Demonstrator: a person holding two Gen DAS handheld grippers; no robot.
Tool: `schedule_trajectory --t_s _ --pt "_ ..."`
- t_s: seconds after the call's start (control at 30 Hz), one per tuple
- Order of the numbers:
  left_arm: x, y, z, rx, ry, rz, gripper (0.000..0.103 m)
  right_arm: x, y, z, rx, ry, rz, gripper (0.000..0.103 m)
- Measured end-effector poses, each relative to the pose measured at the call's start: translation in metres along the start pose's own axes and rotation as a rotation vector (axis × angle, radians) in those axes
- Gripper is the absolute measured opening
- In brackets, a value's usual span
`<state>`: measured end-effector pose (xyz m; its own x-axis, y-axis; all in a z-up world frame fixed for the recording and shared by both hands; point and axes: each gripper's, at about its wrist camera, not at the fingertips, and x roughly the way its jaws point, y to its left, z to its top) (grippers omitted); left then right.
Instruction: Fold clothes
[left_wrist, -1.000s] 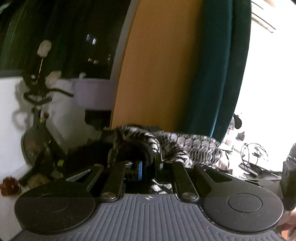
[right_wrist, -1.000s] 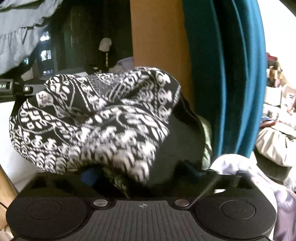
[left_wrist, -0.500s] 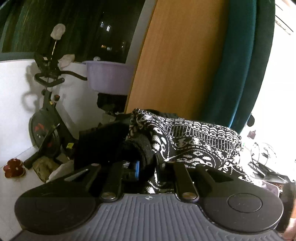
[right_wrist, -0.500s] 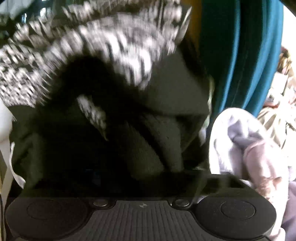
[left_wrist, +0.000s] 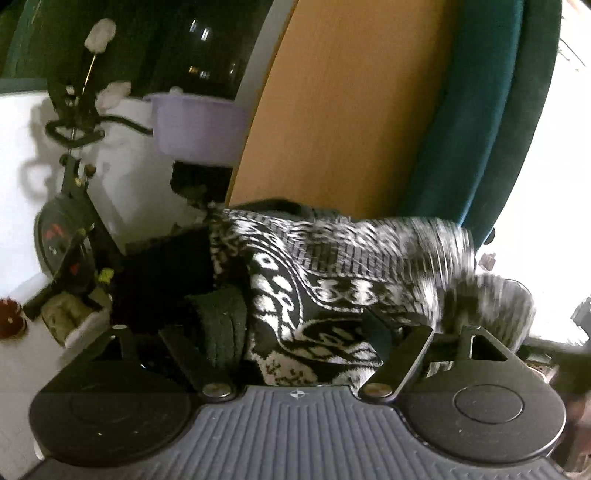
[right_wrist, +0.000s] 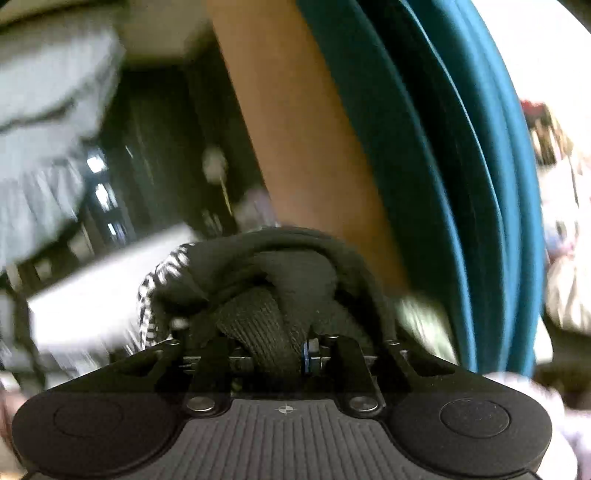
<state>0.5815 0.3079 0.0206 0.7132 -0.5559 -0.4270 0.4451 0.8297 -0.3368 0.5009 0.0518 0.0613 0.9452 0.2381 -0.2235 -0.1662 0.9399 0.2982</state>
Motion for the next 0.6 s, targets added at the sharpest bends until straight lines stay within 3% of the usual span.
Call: schedule_trajectory --t_s 0.03,0.1,0.27,0.4,0.5,0.6 --pt "0.003 0.0 -0.002 -0.01 0.005 -0.007 0.079 0.0 0.005 0.005 -0.029 -0.027 0.014 0.017" --pt "0.007 -0.002 -0.004 -0.014 0.004 -0.021 0.079 0.015 0.014 -0.001 -0.119 0.001 0.033 0.017" --pt "0.015 -0.008 -0.014 0.046 0.025 -0.026 0.073 0.04 0.02 -0.036 -0.232 0.123 0.023 0.019" --pt "0.017 -0.008 -0.019 0.043 0.03 -0.056 0.078 0.046 -0.003 -0.042 -0.139 0.181 -0.027 0.019" --pt "0.017 -0.009 -0.02 0.041 0.028 -0.099 0.094 0.057 -0.017 -0.042 -0.08 0.214 -0.046 0.02" --pt "0.023 -0.015 -0.022 0.084 0.043 -0.097 0.097 0.056 -0.027 -0.042 -0.021 0.236 -0.049 0.037"
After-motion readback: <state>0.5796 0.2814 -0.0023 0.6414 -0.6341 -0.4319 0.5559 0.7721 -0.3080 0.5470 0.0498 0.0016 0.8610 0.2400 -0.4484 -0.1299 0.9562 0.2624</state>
